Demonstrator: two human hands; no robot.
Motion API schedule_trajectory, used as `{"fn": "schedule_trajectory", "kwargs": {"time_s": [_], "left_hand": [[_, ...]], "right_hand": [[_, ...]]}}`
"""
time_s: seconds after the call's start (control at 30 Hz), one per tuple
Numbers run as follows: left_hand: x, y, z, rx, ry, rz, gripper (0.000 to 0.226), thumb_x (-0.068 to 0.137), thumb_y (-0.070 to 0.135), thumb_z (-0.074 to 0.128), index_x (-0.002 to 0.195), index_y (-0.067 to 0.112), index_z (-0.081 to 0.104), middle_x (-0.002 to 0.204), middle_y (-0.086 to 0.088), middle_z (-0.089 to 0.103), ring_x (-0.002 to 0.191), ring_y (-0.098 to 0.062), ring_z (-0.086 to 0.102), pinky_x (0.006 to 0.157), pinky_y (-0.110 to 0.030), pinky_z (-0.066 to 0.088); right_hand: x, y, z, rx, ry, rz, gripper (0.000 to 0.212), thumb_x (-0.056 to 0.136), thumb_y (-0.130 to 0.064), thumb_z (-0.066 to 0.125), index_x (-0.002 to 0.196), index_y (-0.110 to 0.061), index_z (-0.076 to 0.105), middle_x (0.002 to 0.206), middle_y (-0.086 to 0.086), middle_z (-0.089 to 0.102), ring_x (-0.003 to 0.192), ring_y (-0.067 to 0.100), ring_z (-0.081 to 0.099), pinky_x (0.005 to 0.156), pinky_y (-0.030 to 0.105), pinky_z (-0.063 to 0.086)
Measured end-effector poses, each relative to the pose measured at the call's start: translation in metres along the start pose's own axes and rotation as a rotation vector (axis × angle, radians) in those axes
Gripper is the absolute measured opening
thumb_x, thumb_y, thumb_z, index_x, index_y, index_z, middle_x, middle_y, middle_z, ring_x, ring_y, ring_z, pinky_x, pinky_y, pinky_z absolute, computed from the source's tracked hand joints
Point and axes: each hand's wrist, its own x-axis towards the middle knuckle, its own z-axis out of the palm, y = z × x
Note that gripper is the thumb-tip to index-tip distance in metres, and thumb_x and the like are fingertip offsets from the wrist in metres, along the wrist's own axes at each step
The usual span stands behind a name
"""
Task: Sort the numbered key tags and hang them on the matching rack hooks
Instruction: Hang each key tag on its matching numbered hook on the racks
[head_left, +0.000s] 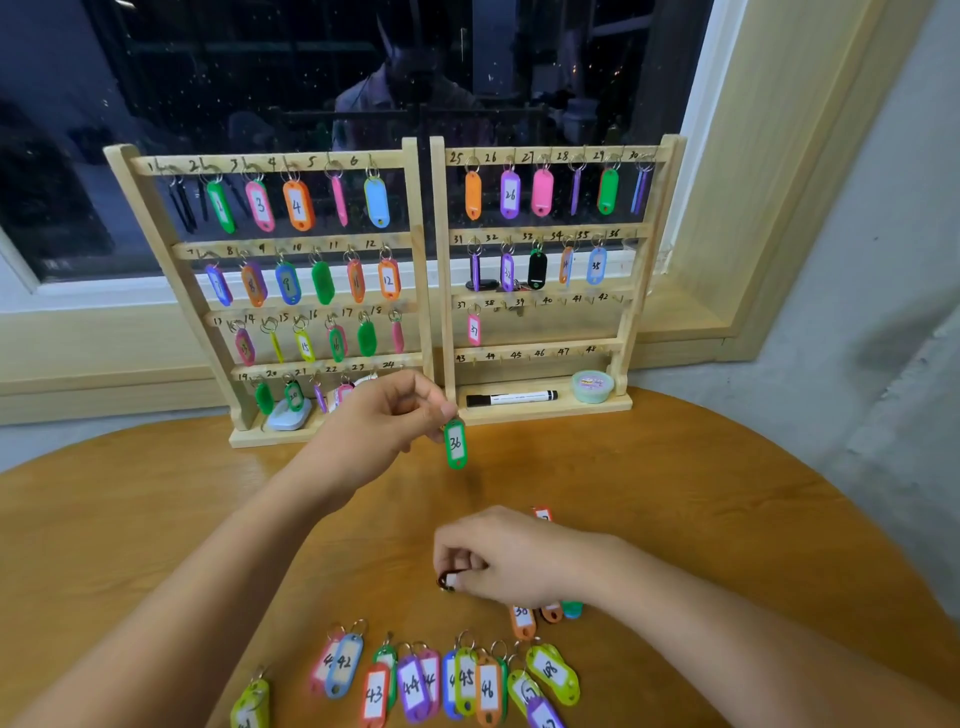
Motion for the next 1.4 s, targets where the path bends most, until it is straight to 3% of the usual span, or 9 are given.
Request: {"fn": "schedule_trajectory", "kwargs": {"time_s": [0.23,0.33,0.47,0.63,0.73,0.87,1.0,1.13,1.4], "left_hand": [[0.014,0.007,-0.003,0.045,0.018,0.024,0.014,0.101,0.028,0.074,0.100,0.014,0.075,0.089,-0.003,0.081,0.082,-0.011,0.072,0.072,-0.036,0.047],[0.021,0.016,0.003,0.073,0.008,0.035,0.015,0.100,0.031,0.074,0.100,0.016,0.075,0.088,-0.004,0.081,0.082,-0.013,0.072,0.072,-0.032,0.047],[0.039,0.034,0.016,0.165,0.011,0.055,0.017,0.100,0.032,0.075,0.096,0.015,0.075,0.080,0.001,0.080,0.072,-0.003,0.070,0.063,-0.012,0.046],[0.072,0.063,0.033,0.234,-0.033,0.103,0.017,0.100,0.031,0.076,0.099,0.014,0.074,0.084,0.002,0.081,0.072,-0.006,0.075,0.073,-0.032,0.059],[0.098,0.080,0.044,0.259,-0.062,0.141,0.016,0.099,0.027,0.077,0.099,0.011,0.073,0.087,0.003,0.082,0.083,-0.012,0.079,0.085,-0.033,0.061],[0.129,0.096,0.058,0.285,-0.075,0.168,0.017,0.099,0.027,0.077,0.098,0.011,0.073,0.089,0.003,0.082,0.081,-0.013,0.079,0.073,-0.029,0.060],[0.152,0.111,0.070,0.309,-0.059,0.203,0.015,0.099,0.027,0.078,0.097,0.012,0.074,0.088,0.002,0.082,0.080,-0.014,0.079,0.090,-0.045,0.064],[0.172,0.129,0.080,0.303,-0.045,0.234,0.017,0.100,0.027,0.076,0.098,0.010,0.073,0.087,0.002,0.082,0.080,-0.015,0.079,0.087,-0.056,0.065],[0.217,0.162,0.103,0.533,0.058,0.356,0.014,0.101,0.027,0.071,0.091,0.018,0.073,0.076,0.005,0.079,0.068,-0.010,0.077,0.066,-0.043,0.067]], "right_hand": [[-0.018,0.012,-0.054,0.445,0.221,0.054,0.012,0.097,-0.012,0.076,0.108,-0.016,0.077,0.094,0.005,0.076,0.078,0.009,0.063,0.065,0.018,0.050],[-0.033,0.020,-0.077,0.564,0.270,0.085,0.011,0.098,-0.016,0.077,0.107,-0.010,0.075,0.097,0.010,0.080,0.080,0.009,0.067,0.065,0.019,0.049],[-0.048,0.036,-0.111,0.526,0.410,0.084,0.007,0.096,-0.014,0.078,0.103,-0.013,0.076,0.097,0.003,0.082,0.093,0.017,0.077,0.085,0.026,0.058],[-0.058,0.067,-0.164,0.457,0.807,0.122,0.009,0.092,-0.015,0.082,0.098,-0.021,0.078,0.089,-0.004,0.080,0.086,0.008,0.073,0.083,0.024,0.054],[-0.059,0.088,-0.199,0.414,1.042,0.136,0.012,0.092,-0.013,0.082,0.095,-0.025,0.078,0.084,-0.011,0.078,0.079,0.001,0.070,0.076,0.018,0.053],[-0.054,0.111,-0.236,0.317,1.240,0.149,0.009,0.093,-0.021,0.081,0.096,-0.028,0.077,0.087,-0.011,0.076,0.074,-0.002,0.064,0.072,0.020,0.050],[-0.043,0.120,-0.256,0.244,1.298,0.165,0.014,0.094,-0.021,0.079,0.095,-0.033,0.072,0.088,-0.011,0.075,0.070,-0.005,0.061,0.069,0.018,0.046],[-0.034,0.122,-0.265,0.216,1.341,0.170,0.013,0.095,-0.020,0.078,0.098,-0.030,0.071,0.086,-0.009,0.074,0.072,-0.005,0.062,0.070,0.015,0.046],[-0.026,0.122,-0.263,0.225,1.295,0.261,0.013,0.097,-0.016,0.070,0.097,-0.026,0.077,0.087,-0.008,0.075,0.082,0.006,0.070,0.069,0.019,0.052]]}}
